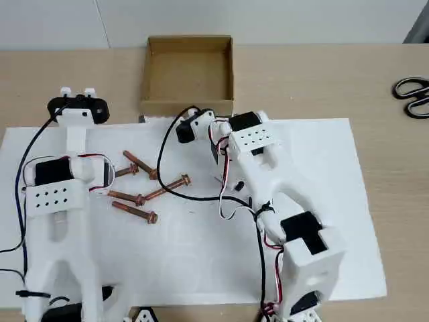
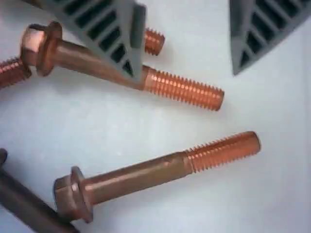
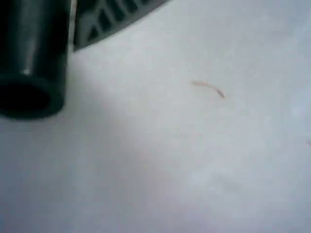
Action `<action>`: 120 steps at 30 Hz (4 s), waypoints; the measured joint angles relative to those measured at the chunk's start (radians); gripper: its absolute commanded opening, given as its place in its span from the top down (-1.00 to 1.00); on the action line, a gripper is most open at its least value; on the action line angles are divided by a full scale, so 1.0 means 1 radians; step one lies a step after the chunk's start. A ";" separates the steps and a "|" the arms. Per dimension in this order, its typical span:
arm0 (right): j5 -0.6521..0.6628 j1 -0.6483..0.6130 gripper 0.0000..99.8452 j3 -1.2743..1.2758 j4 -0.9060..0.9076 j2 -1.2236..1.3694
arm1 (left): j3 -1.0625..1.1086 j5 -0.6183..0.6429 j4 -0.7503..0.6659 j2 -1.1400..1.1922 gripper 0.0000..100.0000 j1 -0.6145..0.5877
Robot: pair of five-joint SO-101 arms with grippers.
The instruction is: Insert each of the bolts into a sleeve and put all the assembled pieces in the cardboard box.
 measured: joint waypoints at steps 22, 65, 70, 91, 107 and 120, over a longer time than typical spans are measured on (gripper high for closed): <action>0.025 0.005 0.99 -0.026 0.025 0.035 | 0.035 0.000 0.029 0.000 0.77 0.000; -0.150 0.416 0.98 0.371 0.267 -0.690 | -0.663 -0.514 0.419 0.611 0.65 0.497; -0.150 0.416 0.98 0.377 0.267 -0.692 | -0.663 -0.514 0.385 0.704 0.65 0.509; -0.150 0.416 0.98 0.377 0.267 -0.692 | -0.666 -0.516 0.255 0.890 0.74 0.474; -0.155 0.359 0.99 0.377 0.249 -0.694 | -0.703 -0.516 0.282 0.896 0.99 0.476; -0.344 0.140 0.99 0.279 0.324 -0.864 | -0.951 -0.371 0.476 0.664 0.99 0.473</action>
